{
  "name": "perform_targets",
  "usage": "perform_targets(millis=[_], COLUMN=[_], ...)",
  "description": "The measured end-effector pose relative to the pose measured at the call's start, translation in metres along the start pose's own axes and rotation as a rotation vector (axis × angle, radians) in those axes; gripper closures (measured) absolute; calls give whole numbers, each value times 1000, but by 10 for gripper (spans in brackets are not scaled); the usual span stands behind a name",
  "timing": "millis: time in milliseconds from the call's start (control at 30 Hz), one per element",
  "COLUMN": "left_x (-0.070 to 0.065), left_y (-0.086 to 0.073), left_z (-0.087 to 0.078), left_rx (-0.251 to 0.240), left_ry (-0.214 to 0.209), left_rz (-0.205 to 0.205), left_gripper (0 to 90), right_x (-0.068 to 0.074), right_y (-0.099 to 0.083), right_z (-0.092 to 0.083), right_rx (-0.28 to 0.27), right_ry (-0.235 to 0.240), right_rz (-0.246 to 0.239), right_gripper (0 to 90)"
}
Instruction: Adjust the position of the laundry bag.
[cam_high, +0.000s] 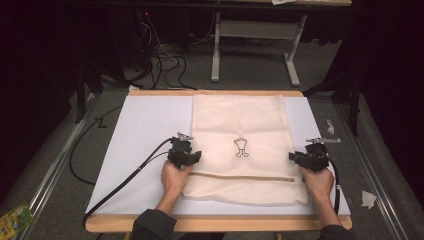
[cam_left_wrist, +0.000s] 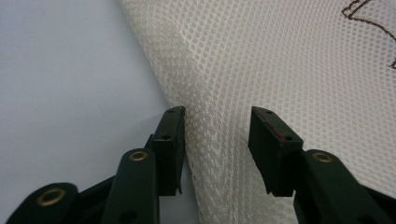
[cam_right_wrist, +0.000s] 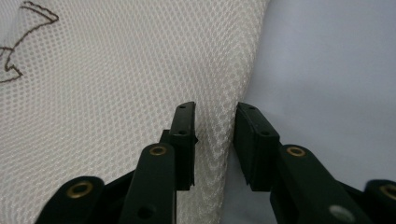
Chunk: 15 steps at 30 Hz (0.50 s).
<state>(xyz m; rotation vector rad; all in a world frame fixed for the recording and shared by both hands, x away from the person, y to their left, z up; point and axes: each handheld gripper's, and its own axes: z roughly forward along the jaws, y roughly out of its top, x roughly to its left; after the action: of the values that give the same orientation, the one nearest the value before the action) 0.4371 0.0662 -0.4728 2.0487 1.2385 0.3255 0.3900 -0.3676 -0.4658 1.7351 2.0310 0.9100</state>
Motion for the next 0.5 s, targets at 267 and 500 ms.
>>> perform_targets(millis=[267, 500], left_x=[1, 4], left_y=[0, 2], left_z=[1, -2], left_rx=[-9, -18], left_ry=[-22, -45], left_rz=[10, 5], left_gripper=[813, 864], right_x=[4, 4], right_y=[4, 4], right_z=[3, 2], right_rx=[31, 19], right_ry=[-5, 0], right_rz=[-43, -47], right_gripper=[854, 874])
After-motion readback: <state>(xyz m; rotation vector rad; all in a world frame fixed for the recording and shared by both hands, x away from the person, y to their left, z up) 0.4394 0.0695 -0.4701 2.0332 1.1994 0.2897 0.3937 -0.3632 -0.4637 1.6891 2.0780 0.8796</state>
